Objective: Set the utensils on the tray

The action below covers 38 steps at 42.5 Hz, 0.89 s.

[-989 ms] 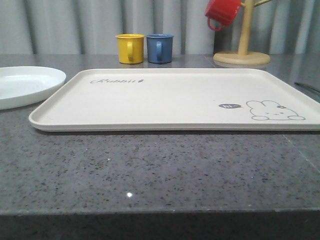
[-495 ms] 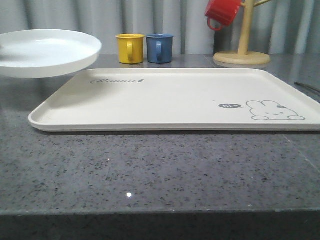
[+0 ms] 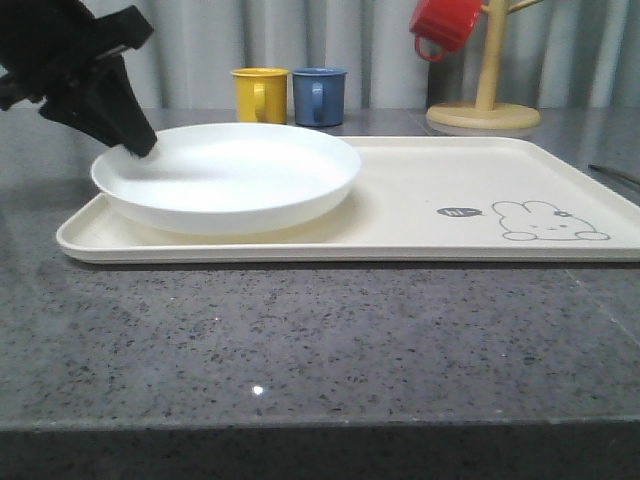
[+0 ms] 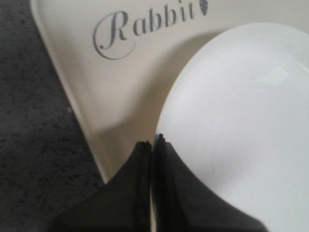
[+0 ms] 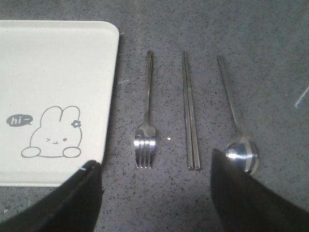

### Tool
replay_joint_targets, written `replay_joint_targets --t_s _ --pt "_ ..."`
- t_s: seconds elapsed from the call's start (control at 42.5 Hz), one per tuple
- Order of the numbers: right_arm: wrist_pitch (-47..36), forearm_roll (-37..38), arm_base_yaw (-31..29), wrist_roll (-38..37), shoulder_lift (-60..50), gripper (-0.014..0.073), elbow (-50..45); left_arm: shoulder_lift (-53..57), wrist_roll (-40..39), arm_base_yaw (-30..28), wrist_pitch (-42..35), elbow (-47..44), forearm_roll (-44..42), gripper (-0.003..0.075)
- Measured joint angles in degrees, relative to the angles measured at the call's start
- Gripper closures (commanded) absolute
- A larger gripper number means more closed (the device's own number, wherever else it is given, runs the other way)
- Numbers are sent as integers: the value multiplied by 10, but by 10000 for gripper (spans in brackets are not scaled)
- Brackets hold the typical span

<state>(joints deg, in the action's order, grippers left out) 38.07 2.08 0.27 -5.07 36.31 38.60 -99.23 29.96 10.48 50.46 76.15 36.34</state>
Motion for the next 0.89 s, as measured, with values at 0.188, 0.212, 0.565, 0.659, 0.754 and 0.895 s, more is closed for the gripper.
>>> replay_joint_targets --t_s 0.188,0.212,0.565,0.659,0.754,0.895 --pt "0 0 0 0 0 85 0 -16 0 16 -1 0 1 647" --pt "0 0 0 0 0 85 0 -16 0 17 -1 0 1 609" --pt "0 0 0 0 0 85 0 -2 0 19 -3 11 -40 323" --pt "0 0 0 0 0 85 0 33 0 19 -13 13 -49 323" --pt "0 0 0 0 0 85 0 83 0 29 -16 14 -68 323" --pt "0 0 0 0 0 85 0 170 0 67 -18 8 -93 349"
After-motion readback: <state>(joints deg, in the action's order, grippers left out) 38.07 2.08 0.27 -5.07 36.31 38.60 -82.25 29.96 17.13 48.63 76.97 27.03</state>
